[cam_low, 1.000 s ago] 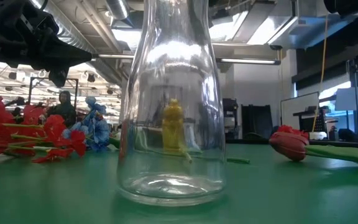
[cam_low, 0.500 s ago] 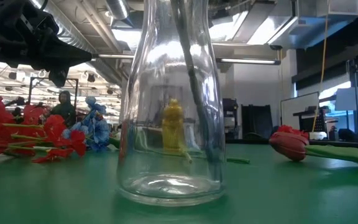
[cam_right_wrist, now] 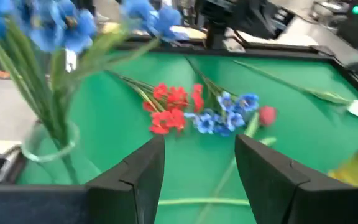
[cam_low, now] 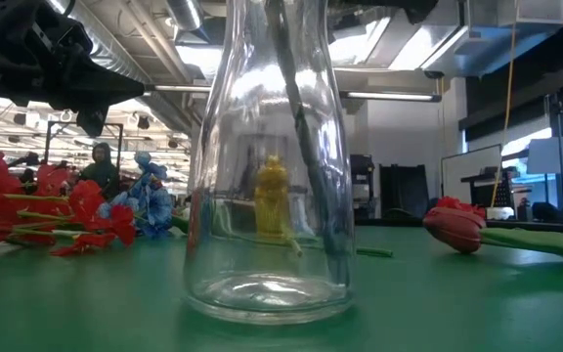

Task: Sort flowers into vase by color
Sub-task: Put the top white tulip into the transparent vase

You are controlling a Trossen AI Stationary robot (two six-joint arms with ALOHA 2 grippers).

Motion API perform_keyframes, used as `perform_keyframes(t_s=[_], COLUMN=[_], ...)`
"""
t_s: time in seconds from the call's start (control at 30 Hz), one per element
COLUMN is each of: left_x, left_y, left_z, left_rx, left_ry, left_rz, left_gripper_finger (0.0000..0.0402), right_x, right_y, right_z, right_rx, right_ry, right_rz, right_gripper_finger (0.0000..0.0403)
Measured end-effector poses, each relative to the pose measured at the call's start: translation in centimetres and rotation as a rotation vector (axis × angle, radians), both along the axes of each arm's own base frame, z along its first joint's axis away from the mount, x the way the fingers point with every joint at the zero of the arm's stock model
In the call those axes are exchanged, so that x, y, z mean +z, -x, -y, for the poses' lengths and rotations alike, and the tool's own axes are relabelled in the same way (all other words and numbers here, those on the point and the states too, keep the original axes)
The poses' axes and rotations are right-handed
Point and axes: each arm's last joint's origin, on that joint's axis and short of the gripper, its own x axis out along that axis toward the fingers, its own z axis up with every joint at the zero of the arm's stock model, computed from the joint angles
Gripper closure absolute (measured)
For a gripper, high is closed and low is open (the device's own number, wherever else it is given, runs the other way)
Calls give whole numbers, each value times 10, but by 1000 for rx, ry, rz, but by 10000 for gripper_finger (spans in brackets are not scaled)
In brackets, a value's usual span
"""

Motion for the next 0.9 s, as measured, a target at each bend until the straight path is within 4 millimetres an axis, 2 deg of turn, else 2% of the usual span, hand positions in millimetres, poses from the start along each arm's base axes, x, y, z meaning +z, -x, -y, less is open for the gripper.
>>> perform_keyframes(t_s=[0.27, 0.43, 0.63, 0.9], left_x=[1, 2, 2, 34], left_y=[0, 0, 0, -4], left_z=[0, 0, 0, -4], left_rx=[0, 0, 1, 58], left_ry=[3, 7, 44, 29], left_rz=[12, 20, 29, -33], left_gripper_finger=[401, 401, 401, 390], right_x=[-16, -26, -54, -74], right_y=[3, 0, 4, 13], right_z=[20, 33, 57, 94], right_rx=[-154, -180, -224, -176], right_ry=[-6, -27, -51, -234], right_rz=[-158, -159, -180, -55], right_gripper_finger=[210, 210, 210, 210])
